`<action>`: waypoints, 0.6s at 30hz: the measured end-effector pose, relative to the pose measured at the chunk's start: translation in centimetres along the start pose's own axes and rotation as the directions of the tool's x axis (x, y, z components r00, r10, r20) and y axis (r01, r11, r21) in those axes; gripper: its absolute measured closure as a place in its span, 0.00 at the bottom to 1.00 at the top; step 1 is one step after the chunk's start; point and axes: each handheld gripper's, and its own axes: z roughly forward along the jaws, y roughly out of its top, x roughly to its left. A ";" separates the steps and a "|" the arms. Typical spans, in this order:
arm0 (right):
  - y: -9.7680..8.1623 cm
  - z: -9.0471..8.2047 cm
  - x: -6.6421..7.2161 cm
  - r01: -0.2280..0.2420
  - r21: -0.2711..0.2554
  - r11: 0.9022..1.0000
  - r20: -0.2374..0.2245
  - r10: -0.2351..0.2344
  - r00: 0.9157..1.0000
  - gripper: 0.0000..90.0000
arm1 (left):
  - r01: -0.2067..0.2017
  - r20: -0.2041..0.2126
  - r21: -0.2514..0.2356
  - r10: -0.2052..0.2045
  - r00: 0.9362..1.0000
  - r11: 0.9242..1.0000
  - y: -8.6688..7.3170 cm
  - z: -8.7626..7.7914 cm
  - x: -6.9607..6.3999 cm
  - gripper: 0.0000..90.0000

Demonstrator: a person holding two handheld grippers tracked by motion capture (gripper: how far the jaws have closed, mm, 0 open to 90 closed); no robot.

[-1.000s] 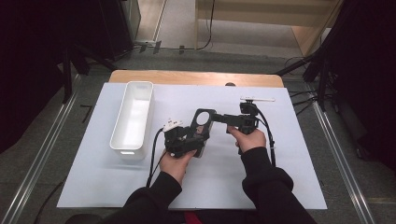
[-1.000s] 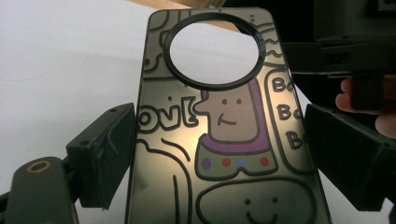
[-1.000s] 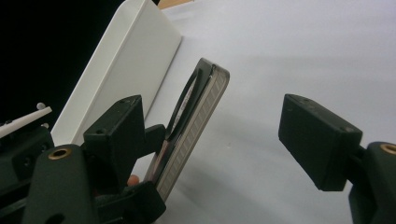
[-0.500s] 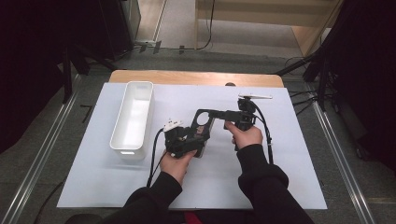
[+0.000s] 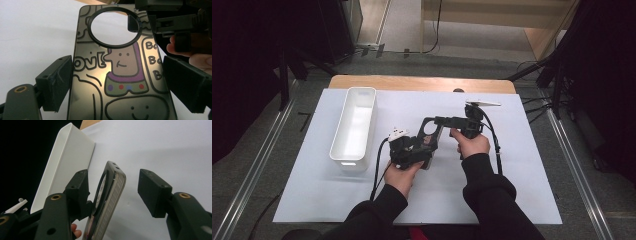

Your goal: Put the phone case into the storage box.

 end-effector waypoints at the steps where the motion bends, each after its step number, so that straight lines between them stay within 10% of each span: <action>1: 0.0 0.0 0.0 -0.004 0.001 1.000 0.000 0.004 1.000 0.47 | -0.001 0.000 0.001 0.001 1.000 1.000 0.0 0.0 0.0 0.13; 18: 0.4 0.6 -0.3 -0.089 0.023 0.996 -0.033 0.090 0.995 0.69 | -0.012 -0.016 -0.001 0.012 1.000 1.000 -0.2 0.1 -0.2 0.13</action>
